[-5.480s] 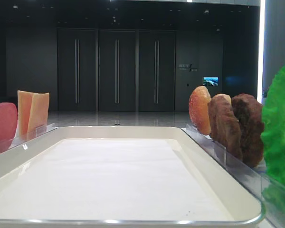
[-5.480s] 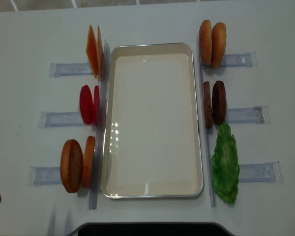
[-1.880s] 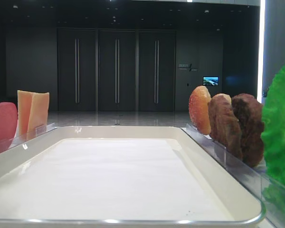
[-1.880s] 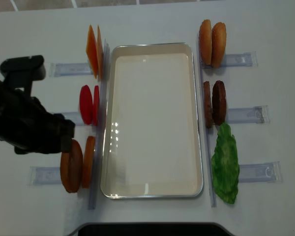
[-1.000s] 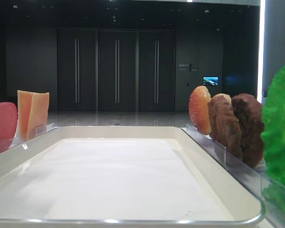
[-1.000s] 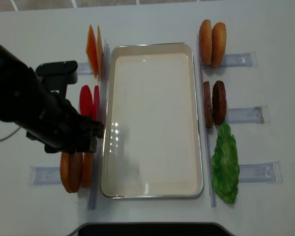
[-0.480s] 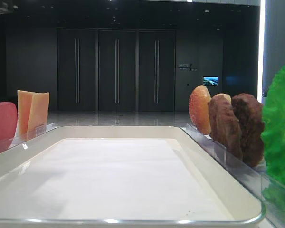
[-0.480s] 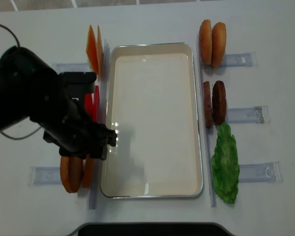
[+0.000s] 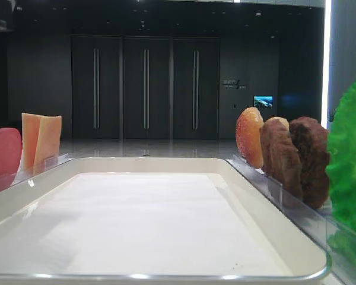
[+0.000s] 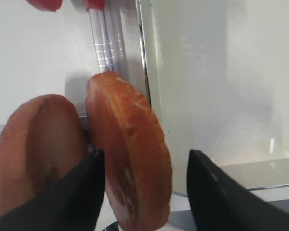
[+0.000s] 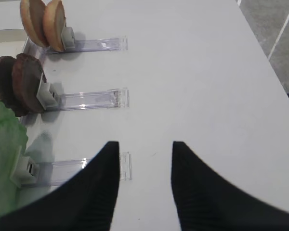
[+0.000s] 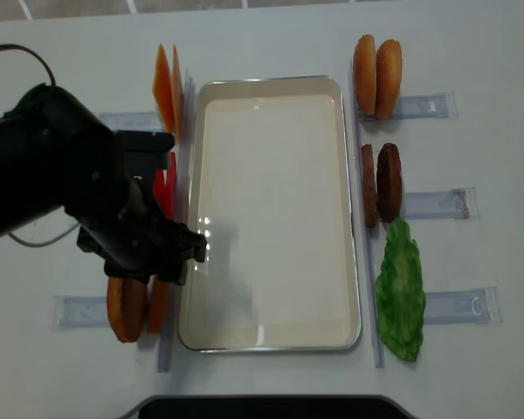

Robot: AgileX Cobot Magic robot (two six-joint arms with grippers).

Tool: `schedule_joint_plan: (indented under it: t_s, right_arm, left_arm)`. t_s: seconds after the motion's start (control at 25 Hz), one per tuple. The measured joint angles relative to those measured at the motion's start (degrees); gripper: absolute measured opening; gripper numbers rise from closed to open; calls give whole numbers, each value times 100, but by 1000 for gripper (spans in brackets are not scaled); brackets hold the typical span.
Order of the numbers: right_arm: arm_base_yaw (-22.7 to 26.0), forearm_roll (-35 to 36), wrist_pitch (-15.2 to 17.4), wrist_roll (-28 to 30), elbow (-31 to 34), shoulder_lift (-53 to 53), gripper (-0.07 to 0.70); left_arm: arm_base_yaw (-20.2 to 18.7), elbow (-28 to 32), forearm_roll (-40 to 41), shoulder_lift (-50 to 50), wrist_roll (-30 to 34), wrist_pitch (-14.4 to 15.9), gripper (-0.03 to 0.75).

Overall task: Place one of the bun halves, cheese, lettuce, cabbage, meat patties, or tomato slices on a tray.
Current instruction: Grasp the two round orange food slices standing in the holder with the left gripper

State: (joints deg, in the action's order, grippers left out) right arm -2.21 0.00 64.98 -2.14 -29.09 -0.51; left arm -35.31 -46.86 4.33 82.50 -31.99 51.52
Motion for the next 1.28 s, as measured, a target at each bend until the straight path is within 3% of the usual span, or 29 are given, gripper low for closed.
schedule_joint_plan:
  t_s: [0.8,0.92,1.16,1.28]
  right_arm:
    - [0,0,0,0,0,0,255]
    - [0,0,0,0,0,0,255]
    - [0,0,0,0,0,0,255]
    - [0,0,0,0,0,0,255]
  left_arm:
    - [0,-7,131,411,-34,53,407]
    - [0,-7,131,411,-34,70,352]
    - [0,-13,223,411,-34,285,140]
    - [0,-17,235,411,-34,303,141]
